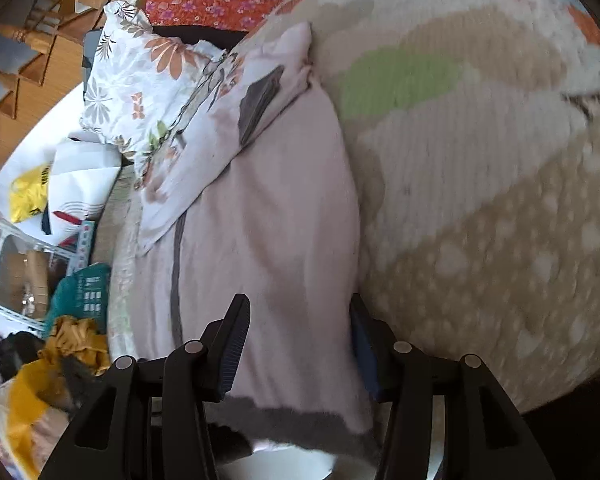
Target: Fold small clothes
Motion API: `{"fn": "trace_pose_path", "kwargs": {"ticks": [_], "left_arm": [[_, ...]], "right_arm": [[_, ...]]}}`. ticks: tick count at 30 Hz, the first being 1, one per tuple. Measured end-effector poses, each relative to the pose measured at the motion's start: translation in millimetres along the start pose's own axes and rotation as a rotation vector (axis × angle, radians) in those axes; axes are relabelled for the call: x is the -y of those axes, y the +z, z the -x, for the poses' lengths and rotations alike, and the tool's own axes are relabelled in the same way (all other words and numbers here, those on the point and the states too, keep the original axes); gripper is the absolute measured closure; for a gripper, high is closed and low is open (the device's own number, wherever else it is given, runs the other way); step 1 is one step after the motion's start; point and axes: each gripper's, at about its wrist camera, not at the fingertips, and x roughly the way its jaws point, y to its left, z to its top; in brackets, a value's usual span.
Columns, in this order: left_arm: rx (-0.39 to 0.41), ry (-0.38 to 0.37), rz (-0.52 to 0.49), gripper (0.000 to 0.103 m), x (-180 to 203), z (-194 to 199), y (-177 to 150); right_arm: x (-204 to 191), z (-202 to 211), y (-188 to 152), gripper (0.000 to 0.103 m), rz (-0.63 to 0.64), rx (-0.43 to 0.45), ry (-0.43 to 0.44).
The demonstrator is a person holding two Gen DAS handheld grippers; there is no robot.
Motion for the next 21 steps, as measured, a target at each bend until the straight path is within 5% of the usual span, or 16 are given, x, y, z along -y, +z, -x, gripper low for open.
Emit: {"fn": "trace_pose_path", "kwargs": {"ticks": [17, 21], "left_arm": [[-0.11, -0.025, 0.019, 0.064, -1, -20, -41], [-0.129, 0.006, 0.035, 0.081, -4, -26, -47]], "right_arm": [[-4, -11, -58, 0.05, 0.056, -0.094, -0.037], [-5, -13, -61, 0.05, 0.073, -0.097, -0.06]]}}
